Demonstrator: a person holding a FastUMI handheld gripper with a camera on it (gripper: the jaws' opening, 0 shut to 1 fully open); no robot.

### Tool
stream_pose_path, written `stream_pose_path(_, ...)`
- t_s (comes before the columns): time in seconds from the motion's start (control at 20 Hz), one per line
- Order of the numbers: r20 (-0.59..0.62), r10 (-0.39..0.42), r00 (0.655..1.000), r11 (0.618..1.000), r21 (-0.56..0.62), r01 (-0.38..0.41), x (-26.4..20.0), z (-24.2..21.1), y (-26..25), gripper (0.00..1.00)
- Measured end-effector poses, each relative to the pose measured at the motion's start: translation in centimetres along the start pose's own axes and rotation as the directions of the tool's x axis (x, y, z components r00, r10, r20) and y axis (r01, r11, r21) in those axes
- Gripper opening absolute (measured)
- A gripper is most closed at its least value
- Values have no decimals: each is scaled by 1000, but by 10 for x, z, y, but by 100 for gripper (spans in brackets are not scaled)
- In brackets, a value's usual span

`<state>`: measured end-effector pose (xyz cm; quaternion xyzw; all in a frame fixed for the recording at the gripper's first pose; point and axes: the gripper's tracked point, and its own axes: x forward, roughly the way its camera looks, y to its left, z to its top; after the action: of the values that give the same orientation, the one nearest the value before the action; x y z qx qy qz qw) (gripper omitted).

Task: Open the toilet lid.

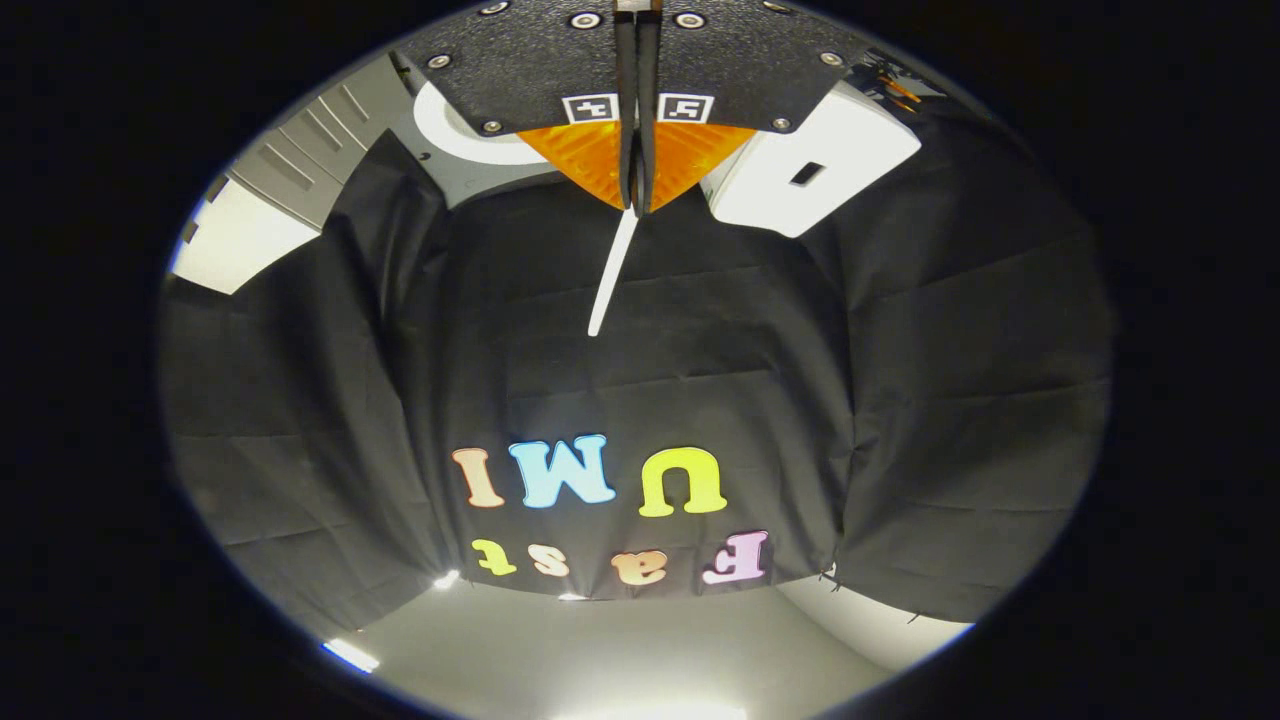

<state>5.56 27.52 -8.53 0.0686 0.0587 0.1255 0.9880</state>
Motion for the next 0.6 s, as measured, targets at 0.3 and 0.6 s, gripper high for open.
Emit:
stream_pose_path(0.3,5,35,999,992,-125,-34,-1,7,44,0)
stream_pose_path(0.6,4,98,995,992,-82,-97,16,13,87,0)
